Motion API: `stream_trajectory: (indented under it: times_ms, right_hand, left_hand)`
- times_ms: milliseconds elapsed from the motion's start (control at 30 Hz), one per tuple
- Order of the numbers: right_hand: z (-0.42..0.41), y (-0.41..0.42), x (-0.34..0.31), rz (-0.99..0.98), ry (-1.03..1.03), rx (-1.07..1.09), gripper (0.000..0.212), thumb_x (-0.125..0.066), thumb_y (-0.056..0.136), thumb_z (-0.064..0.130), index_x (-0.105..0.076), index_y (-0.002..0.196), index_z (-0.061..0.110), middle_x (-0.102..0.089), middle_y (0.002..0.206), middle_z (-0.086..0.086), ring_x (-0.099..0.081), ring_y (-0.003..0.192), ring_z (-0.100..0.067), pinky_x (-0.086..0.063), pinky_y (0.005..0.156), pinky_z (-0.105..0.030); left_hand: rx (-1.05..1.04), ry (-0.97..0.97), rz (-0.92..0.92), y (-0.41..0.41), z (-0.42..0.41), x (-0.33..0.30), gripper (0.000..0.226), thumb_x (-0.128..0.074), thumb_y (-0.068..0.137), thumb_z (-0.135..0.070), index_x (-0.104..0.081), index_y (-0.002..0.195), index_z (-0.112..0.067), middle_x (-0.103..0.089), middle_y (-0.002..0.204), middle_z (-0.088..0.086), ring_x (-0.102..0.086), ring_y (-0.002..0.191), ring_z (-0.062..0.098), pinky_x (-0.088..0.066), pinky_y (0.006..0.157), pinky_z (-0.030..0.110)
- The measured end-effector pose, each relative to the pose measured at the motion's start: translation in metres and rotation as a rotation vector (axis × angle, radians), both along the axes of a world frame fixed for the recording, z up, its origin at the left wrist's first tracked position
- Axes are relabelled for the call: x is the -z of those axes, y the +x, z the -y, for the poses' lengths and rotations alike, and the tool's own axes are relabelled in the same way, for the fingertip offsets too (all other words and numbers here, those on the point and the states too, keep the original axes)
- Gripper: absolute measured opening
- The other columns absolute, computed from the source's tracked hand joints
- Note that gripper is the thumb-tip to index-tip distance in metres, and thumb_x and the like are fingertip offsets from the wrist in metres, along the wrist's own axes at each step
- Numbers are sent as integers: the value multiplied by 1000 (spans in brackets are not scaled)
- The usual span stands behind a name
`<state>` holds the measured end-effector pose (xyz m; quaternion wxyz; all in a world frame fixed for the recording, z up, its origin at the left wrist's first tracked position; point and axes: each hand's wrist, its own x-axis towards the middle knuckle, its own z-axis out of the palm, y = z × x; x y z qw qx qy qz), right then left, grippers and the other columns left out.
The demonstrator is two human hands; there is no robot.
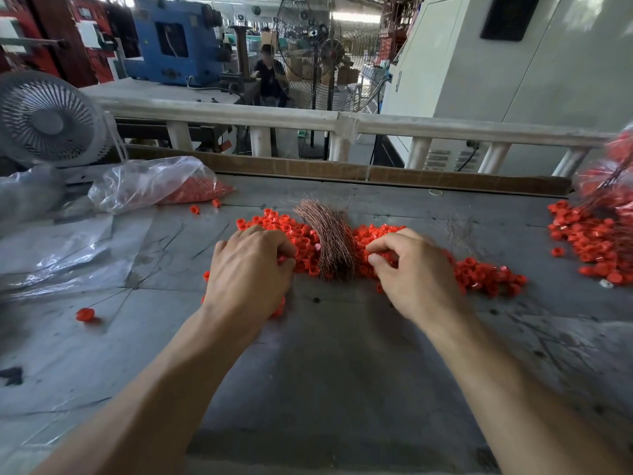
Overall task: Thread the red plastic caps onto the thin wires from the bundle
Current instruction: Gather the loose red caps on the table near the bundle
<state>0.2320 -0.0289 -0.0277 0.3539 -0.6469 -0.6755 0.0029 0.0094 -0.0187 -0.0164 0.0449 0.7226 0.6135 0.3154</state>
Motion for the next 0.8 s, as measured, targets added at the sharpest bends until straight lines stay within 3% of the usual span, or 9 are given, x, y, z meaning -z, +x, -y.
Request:
stream_trajectory:
  times_ms: [100, 200, 400, 533, 700, 800]
  right_hand:
    - [-3, -4, 1, 52, 9, -37, 18, -72, 91, 13, -79, 107, 19, -73, 117, 1, -59, 114, -24, -39, 106, -31]
    - [-7, -5, 1, 89, -26, -42, 27, -68, 95, 15, -76, 120, 19, -69, 131, 3, -53, 127, -23, -32, 115, -33]
    - [-8, -4, -1, 70, -17, -55, 35, -72, 93, 23, -72, 128, 21, -70, 131, 4, -51, 132, -21, -34, 116, -42]
    - [-9, -6, 0, 56, -62, -74, 41, -73, 93, 29, -68, 133, 26, -65, 138, 6, -46, 138, -18, -28, 120, -35]
    - [-11, -8, -2, -13, -58, -119, 47, -73, 93, 27, -64, 139, 22, -62, 142, 4, -46, 138, -16, -27, 120, -30]
    - [-10, -9, -3, -56, -55, -139, 47, -73, 93, 25, -64, 139, 19, -62, 142, 3, -46, 137, -13, -25, 116, -19]
  left_hand:
    - [-35, 17, -23, -3, -1, -2, 5, -72, 90, -31, -71, 95, -31, -59, 100, -13, -56, 105, 17, -29, 87, 29]
    - [-45, -1, -27, -5, -1, -4, 4, -71, 91, -33, -72, 95, -32, -59, 100, -13, -57, 105, 18, -34, 91, 34]
    - [-5, 14, 32, -2, 1, -5, 2, -71, 91, -30, -72, 89, -30, -59, 91, -13, -56, 95, 15, -42, 90, 37]
    - [2, 25, 61, 0, 3, -6, 5, -69, 92, -29, -74, 89, -27, -57, 83, -15, -56, 92, 16, -45, 89, 39]
    - [11, 35, 87, 2, 2, -4, 9, -67, 93, -30, -74, 90, -26, -64, 89, -10, -57, 92, 16, -46, 87, 39]
    - [25, 44, 104, 2, 1, -4, 8, -68, 93, -31, -75, 90, -28, -65, 89, -11, -57, 90, 14, -45, 83, 35]
